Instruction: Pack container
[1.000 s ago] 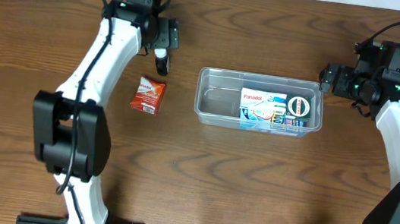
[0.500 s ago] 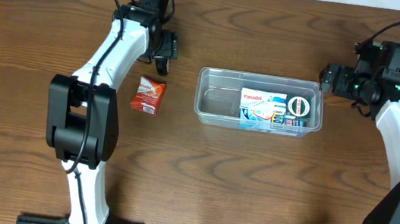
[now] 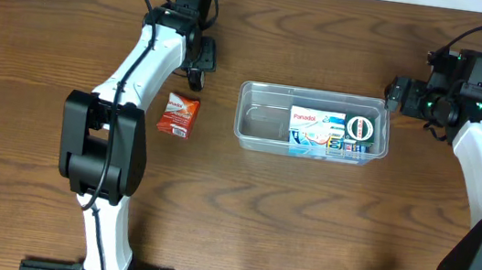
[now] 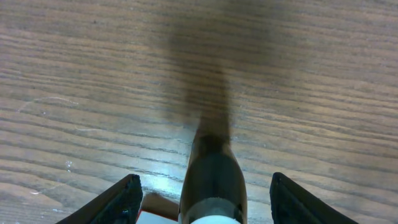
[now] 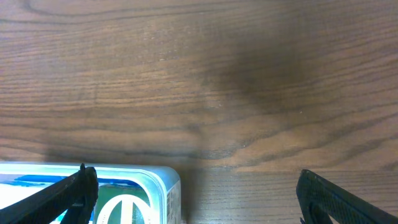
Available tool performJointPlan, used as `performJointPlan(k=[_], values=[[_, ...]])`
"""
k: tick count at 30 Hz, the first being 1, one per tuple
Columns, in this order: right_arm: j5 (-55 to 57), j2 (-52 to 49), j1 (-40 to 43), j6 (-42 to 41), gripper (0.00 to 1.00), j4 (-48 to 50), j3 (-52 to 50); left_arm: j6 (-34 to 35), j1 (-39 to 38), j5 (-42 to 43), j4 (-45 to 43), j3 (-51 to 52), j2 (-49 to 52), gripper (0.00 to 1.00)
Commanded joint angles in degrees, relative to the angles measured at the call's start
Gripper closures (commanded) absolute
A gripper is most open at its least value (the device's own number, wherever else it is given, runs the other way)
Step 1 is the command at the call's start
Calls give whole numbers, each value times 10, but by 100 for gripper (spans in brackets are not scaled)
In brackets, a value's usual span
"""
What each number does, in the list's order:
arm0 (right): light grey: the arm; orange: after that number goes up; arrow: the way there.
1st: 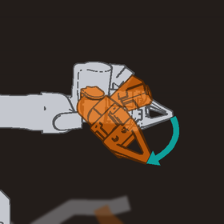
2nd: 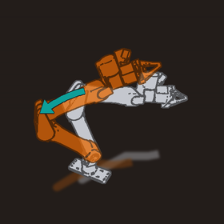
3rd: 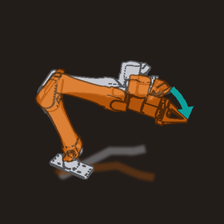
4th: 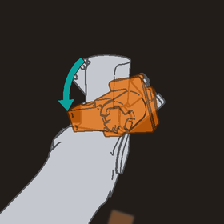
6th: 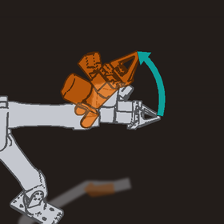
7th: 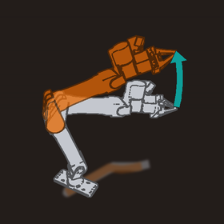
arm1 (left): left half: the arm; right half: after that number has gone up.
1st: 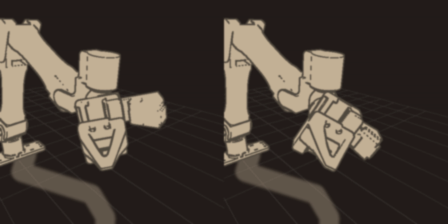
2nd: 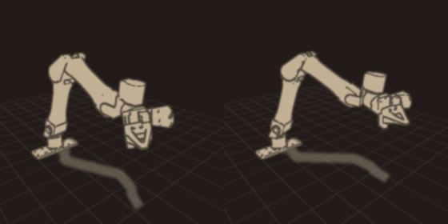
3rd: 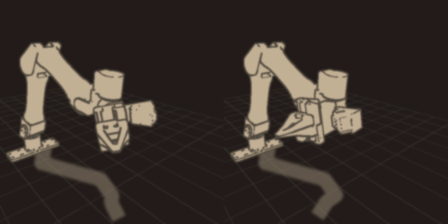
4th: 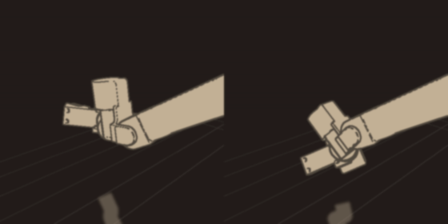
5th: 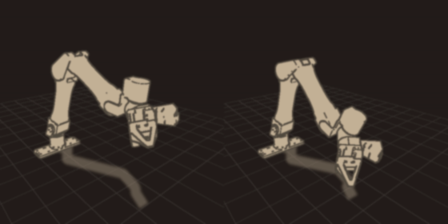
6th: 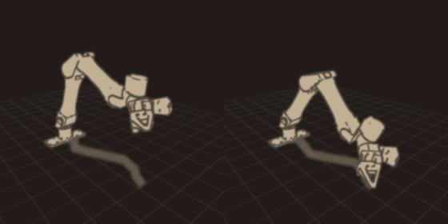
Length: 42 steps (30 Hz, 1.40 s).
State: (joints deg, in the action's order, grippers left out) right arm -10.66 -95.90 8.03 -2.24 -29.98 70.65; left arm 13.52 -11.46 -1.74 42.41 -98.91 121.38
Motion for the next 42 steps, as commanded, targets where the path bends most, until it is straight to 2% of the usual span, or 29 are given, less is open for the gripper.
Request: performJointPlan(k=[1, 4, 24, 26, 28, 31, 42], values=[[1, -1, 2, -5, 1, 0, 9, -1, 0, -2, 4, 3, -2, 34], [1, -1, 2, -5, 1, 0, 9, -1, 0, -2, 7, 3, -2, 37], [1, -1, 2, -5, 1, 0, 9, -1, 0, -2, 10, 3, 11, 38], [1, -1, 2, -5, 1, 0, 9, -1, 0, -2, 10, 3, 11, 47], [1, -1, 2, -5, 1, 0, 9, -1, 0, -2, 12, 4, 12, 49], [1, -1, 2, -5, 1, 0, 9, -1, 0, -2, 12, 5, 12, 43], [1, -1, 2, -5, 1, 0, 9, -1, 0, -2, 15, 5, 26, 41]])
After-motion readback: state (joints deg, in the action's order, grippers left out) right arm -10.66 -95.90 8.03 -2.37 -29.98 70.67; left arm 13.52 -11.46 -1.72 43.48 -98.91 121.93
